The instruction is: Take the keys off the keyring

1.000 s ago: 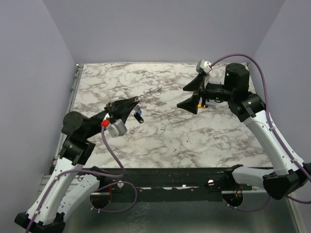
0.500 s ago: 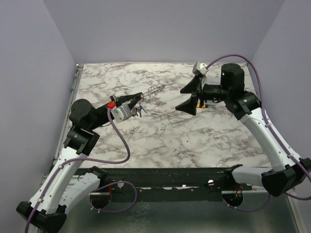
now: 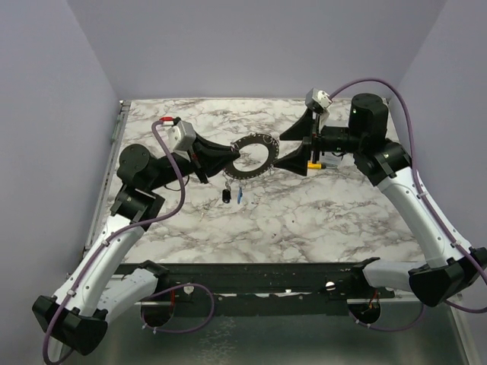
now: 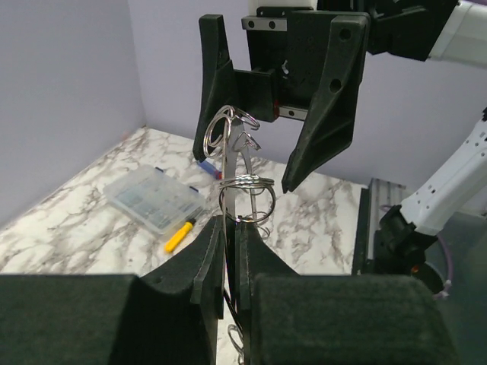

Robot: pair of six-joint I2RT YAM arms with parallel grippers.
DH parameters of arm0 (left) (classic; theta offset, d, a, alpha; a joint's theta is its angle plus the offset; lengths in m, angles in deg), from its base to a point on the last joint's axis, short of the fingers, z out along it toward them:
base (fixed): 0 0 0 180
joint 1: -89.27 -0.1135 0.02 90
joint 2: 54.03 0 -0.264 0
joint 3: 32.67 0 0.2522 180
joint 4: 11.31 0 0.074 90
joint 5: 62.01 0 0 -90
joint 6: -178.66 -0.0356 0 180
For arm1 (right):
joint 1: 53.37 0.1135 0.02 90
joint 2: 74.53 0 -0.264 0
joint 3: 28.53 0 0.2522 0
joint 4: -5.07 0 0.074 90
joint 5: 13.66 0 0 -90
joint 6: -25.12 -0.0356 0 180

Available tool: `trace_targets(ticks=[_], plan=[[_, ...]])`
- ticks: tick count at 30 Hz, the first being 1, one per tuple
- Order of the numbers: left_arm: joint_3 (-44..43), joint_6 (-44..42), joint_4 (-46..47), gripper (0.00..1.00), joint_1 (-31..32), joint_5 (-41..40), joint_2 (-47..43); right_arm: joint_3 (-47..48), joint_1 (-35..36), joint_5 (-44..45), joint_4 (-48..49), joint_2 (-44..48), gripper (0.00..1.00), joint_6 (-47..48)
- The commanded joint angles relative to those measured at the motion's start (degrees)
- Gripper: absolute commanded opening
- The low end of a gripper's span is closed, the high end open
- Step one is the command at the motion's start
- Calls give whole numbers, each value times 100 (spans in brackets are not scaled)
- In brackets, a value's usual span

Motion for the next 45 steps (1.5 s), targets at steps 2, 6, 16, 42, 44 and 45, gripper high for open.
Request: trace_targets(ticks=[2, 6, 16, 42, 44, 45], plan=[[150, 1271, 952, 0, -3, 291, 135, -180, -28, -601, 573, -61, 98, -733], [300, 1539, 1221, 0, -5, 421, 264, -446, -30, -915, 991, -81, 93, -1250], [494, 2233, 1816, 0, 0, 310, 509, -1237, -26, -1743, 2900, -188, 57, -3233], [93, 2494, 774, 19, -20, -38, 1248, -1540, -38, -1540, 3430, -215, 1, -4114], [44, 2342, 569, 29, -36, -55, 1221, -1521, -40, -1494, 3373, -202, 1, -4104], [38, 2290, 490, 34, -57, -68, 1184, -1519, -42, -1468, 3362, -195, 1, -4106]])
